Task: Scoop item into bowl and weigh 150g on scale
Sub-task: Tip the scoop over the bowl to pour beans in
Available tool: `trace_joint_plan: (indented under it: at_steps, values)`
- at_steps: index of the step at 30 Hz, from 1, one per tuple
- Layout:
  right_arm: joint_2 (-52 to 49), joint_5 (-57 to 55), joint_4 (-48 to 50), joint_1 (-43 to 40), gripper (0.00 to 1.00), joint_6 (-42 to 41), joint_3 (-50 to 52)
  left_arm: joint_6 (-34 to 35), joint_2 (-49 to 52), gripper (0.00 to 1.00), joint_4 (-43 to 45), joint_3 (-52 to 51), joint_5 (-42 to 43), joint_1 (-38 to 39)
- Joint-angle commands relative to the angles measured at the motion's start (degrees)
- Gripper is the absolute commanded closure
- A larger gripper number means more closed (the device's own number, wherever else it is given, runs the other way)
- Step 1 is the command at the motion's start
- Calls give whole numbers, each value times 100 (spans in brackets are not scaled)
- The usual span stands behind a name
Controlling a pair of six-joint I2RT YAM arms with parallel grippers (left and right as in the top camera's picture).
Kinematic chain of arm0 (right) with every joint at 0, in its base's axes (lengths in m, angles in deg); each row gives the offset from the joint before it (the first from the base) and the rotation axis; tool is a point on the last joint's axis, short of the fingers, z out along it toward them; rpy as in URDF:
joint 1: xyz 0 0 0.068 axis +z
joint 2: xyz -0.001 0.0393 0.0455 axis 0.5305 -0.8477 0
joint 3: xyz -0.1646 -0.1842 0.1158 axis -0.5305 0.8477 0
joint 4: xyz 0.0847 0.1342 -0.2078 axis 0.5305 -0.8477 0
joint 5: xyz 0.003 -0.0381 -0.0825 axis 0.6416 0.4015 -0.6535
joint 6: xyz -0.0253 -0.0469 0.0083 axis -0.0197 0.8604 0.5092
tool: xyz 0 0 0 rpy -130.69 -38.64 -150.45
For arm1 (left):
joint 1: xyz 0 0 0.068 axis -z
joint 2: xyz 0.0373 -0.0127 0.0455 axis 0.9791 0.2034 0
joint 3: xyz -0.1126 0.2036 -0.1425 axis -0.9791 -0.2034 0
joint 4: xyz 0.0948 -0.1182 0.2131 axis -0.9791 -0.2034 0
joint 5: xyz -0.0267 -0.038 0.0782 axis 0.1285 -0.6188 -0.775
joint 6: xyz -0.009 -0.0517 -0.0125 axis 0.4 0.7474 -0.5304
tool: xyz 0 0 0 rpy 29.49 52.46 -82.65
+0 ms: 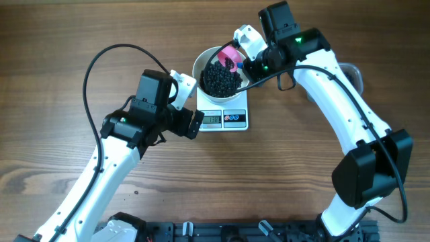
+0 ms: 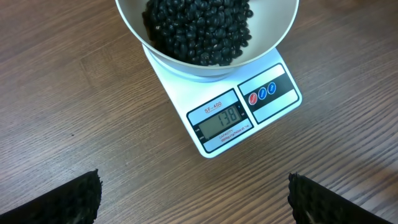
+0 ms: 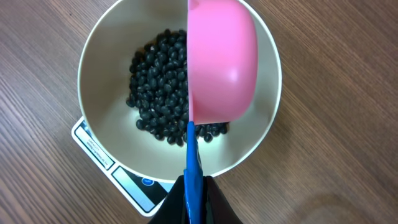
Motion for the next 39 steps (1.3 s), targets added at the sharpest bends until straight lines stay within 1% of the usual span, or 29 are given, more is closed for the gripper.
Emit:
trace_joint_plan:
  at_steps: [1,10,16,25,28,39]
  values:
    - [79,-55,31,9,96,179,-162,-72,-68,0,0,-37,-35,-33]
    - [79,-57,157,7,96,271,-162,-72,-68,0,0,-37,-35,-33]
    - [79,-63,190,9,96,529,-162,-72,-68,0,0,-37,-35,-33]
    - [79,-376,332,13,96,691,-162,-72,-68,0,0,-37,-35,-33]
    - [79,-511,345,20,96,883,-162,-72,-68,0,0,-37,-35,-33]
    - [79,-527,356,107,96,1113,-162,-72,-68,0,0,-37,-35,-33]
